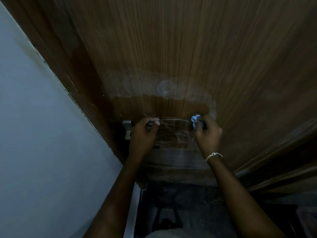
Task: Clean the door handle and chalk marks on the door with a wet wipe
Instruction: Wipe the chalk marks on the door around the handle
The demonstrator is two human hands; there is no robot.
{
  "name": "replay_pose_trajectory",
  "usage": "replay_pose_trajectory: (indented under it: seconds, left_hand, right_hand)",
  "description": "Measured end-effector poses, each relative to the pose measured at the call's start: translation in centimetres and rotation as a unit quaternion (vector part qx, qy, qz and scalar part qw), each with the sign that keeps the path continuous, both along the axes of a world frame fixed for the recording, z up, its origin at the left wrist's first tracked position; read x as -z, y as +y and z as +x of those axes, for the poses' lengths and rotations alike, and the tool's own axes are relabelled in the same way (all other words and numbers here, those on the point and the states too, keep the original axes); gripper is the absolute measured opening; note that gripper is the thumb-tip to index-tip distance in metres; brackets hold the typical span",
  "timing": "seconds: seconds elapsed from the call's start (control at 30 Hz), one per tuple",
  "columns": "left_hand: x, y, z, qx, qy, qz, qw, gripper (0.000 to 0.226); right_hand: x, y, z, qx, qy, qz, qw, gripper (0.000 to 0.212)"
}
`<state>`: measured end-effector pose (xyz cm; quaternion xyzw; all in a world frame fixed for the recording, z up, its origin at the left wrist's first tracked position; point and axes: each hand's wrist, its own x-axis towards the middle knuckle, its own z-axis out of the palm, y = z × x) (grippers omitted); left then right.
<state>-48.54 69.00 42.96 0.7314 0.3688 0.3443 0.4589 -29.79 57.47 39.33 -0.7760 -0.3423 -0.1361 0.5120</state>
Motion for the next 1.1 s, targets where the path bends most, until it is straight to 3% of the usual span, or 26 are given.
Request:
replay_pose_trajectory:
  seconds: [0.13,0.33,0.5,0.7,0.9,1.03,1.1]
  left_hand:
    - [0.2,0.0,-0.4,-0.012,-0.003,-0.018,1.0,0.016]
    - [0.1,0.3,-0.4,-0.008,0.0,-0.022,1.0,0.017]
    - [0.8,0.6,-1.4,-0.028,0.011,-0.031,0.999,0.015]
    - [0.4,0.9,-1.3,-0.02,0.007,-0.014,1.0,0.019]
    - [0.6,1.7,-2.3,-0.04,-0.005,-0.028,0.999,0.019]
    - [0.4,1.7,-1.7,-0.024,0.01,-0.011,1.0,0.023]
    - [0.3,1.6,-1.6,-0.023,0.018,-0.005,1.0,0.023]
  right_hand:
    - [-2.3,-0.1,1.0,0.039,0.024,0.097,0.994,0.01]
    - [1.6,0.7,-0.3,-0.008,-0.039,-0.043,0.998,0.006]
    - [0.0,0.5,0.7,0.03,-0.018,0.048,0.998,0.005]
    - [2.9,1.4,-1.0,-0.041,-0.056,-0.074,0.995,0.009]
    - [0.8,1.3,-0.3,0.026,-0.031,0.034,0.999,0.004]
    - [2.9,1.7,-1.1,-0.058,-0.065,-0.069,0.994,0.005]
    - [4.0,0.3,-0.3,-0.037,-0.045,-0.068,0.996,0.009]
